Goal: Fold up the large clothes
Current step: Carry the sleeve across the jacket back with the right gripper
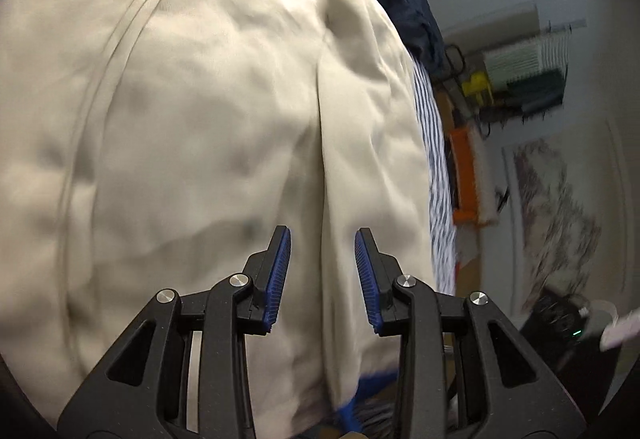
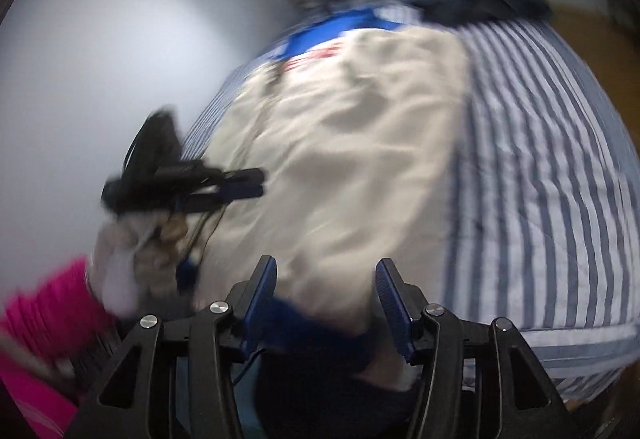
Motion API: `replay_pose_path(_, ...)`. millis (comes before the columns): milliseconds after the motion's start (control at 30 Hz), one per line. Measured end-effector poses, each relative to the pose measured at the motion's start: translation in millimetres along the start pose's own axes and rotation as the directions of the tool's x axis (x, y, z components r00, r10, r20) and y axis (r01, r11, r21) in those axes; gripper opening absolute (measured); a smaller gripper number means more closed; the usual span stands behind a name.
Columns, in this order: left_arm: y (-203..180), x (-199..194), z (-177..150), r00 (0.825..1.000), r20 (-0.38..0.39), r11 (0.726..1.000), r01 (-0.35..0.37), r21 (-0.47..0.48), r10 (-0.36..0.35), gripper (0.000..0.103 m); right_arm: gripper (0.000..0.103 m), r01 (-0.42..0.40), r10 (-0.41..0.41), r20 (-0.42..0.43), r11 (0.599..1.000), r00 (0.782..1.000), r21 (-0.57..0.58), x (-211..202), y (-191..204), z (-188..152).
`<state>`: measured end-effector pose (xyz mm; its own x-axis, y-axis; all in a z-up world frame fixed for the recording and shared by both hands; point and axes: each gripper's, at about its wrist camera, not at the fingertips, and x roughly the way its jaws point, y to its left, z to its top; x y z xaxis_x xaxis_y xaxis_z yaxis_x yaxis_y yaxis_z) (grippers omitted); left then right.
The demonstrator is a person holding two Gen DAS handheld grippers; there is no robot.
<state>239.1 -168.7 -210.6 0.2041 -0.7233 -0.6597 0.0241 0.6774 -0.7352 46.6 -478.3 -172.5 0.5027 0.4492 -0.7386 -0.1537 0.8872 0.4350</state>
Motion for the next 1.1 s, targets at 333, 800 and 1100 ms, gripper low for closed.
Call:
replay_pose_path(333, -8, 34, 34, 0.996, 0.078, 0.999, 0.038, -0.039, -0.035, 0.001, 0.015, -0.059, 0.073, -0.134, 0.992, 0.988, 0.109, 61, -30, 17)
replay_pose_path(800, -16, 10, -10, 0.993, 0.106, 0.997, -0.049, 0.059, 0.043, 0.000, 0.029, -0.069, 0.079, -0.070, 0.988, 0.994, 0.140, 49, -36, 32)
replay_pose_path(1100, -24, -8, -65, 1.000, 0.013, 0.989, -0.027, 0.146, 0.025, 0.018, 0.036, -0.169, 0.191, -0.123, 0.972, 0.974, 0.164, 49, -38, 2)
